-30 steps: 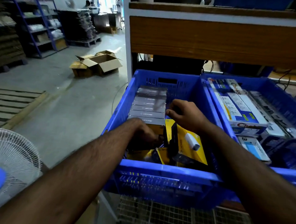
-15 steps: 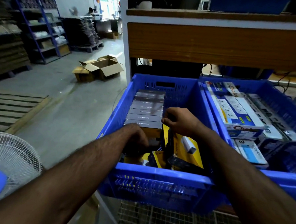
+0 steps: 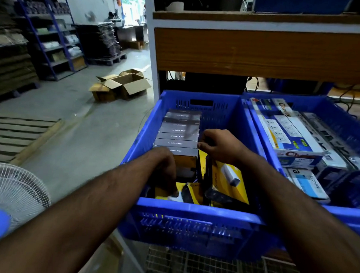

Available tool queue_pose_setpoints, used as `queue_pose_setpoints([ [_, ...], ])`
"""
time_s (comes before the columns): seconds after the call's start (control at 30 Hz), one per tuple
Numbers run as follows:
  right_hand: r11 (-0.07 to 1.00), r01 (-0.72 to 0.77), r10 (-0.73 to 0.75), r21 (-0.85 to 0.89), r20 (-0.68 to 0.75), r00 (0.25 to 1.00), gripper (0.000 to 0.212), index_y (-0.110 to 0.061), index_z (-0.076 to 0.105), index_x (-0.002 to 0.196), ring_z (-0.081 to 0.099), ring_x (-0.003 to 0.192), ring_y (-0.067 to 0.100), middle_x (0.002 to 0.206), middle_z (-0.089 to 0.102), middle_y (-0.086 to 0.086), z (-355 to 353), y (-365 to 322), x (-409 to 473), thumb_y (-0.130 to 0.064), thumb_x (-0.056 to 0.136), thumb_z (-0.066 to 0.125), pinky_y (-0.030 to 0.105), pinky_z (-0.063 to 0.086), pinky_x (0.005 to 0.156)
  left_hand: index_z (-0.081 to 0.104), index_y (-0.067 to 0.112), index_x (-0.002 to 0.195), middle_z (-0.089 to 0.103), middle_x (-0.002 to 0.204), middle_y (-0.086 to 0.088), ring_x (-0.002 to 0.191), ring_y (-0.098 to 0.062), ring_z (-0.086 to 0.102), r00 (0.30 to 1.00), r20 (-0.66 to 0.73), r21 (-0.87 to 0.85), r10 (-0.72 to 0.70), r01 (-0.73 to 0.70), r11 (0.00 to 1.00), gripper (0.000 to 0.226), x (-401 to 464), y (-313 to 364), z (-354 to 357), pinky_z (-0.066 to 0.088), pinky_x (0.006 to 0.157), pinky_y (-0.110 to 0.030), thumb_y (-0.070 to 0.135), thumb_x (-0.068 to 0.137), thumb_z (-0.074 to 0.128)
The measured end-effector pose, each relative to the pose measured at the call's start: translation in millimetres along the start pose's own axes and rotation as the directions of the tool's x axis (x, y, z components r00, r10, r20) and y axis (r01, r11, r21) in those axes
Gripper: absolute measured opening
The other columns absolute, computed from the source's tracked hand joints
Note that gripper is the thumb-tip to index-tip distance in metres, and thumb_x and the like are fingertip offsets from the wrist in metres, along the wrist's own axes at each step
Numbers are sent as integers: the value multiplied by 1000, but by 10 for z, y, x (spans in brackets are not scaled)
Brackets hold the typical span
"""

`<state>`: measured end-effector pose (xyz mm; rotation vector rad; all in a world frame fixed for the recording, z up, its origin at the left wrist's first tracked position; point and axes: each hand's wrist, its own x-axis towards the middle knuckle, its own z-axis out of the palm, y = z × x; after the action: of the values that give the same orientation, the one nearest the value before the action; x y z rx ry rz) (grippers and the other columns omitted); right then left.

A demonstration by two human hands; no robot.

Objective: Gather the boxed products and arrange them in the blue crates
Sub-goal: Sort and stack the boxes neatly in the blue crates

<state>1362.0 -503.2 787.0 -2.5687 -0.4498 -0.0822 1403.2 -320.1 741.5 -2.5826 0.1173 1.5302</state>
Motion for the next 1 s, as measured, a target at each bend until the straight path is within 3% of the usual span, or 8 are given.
queue_pose_setpoints([
  [0.2, 999, -18, 18, 35, -13, 1000, 14, -13, 62, 99, 61, 84, 17, 93, 64, 3, -14, 2, 19, -26, 94, 59, 29, 51, 69, 55, 17, 132, 63, 128, -4, 107, -24, 65, 985, -157, 27, 78, -74, 997, 104, -318, -14, -64, 52, 95, -40, 79, 51, 73],
  [0.4, 997, -69, 68, 24, 35, 997, 13, -15, 59, 99, 61, 85, 16, 95, 63, 2, -6, -21, 35, -27, 95, 58, 25, 47, 67, 56, 21, 132, 57, 131, -3, 111, -24, 59, 907, -399, -14, 132, -150, 989, 72, -453, -77, -164, 50, 87, -34, 69, 79, 60],
  [0.53, 995, -99, 98, 1, 81, 992, 19, -13, 61, 104, 61, 86, 18, 95, 63, 3, 10, -25, 34, -29, 95, 57, 31, 52, 73, 60, 22, 124, 60, 126, 2, 109, -21, 59, 848, -517, -54, 120, -173, 983, 64, -591, -119, -187, 45, 85, -31, 69, 81, 58],
  [0.67, 994, -107, 107, 19, -12, 994, 18, -18, 56, 84, 56, 71, 12, 78, 58, -2, -28, -46, -9, -30, 97, 54, 23, 41, 57, 60, 22, 107, 61, 107, 2, 80, -12, 58, 840, -531, -278, 110, -295, 914, 44, -771, -244, -227, 43, 60, -25, 59, 83, 63],
  [0.77, 987, -106, 129, 121, -196, 972, 32, -22, 47, 72, 45, 58, 8, 65, 48, -6, -61, -61, -34, -37, 99, 48, 26, 30, 50, 61, 24, 109, 57, 104, 7, 84, -11, 58, 797, -587, -371, 143, -421, 828, 39, -895, -404, -223, 47, 68, -25, 54, 85, 64],
  [0.83, 978, -92, 150, 187, -328, 933, 37, -20, 45, 71, 44, 58, 13, 63, 46, -4, -68, -44, -46, -43, 99, 45, 30, 28, 50, 63, 20, 113, 64, 107, 2, 91, -17, 63, 767, -626, -478, 142, -520, 708, 42, -980, -477, -195, 53, 77, -32, 51, 85, 65],
  [0.9, 954, -92, 205, 284, -398, 894, 38, -17, 49, 79, 49, 64, 17, 68, 49, -3, -71, -2, -31, -50, 98, 43, 34, 35, 55, 63, 15, 109, 70, 101, -7, 85, -21, 67, 699, -706, -591, 114, -670, 449, 39, -1092, -498, -198, 58, 69, -31, 47, 88, 63],
  [1.0, 789, -46, 311, 612, -334, 890, 56, -18, 56, 102, 64, 83, 20, 90, 65, 1, -131, -20, 16, -70, 87, 41, 45, 53, 72, 62, 14, 97, 69, 89, -8, 79, -22, 66, 557, -831, -554, -6, -825, 114, 33, -1203, -397, -342, 58, 72, -32, 47, 93, 57],
])
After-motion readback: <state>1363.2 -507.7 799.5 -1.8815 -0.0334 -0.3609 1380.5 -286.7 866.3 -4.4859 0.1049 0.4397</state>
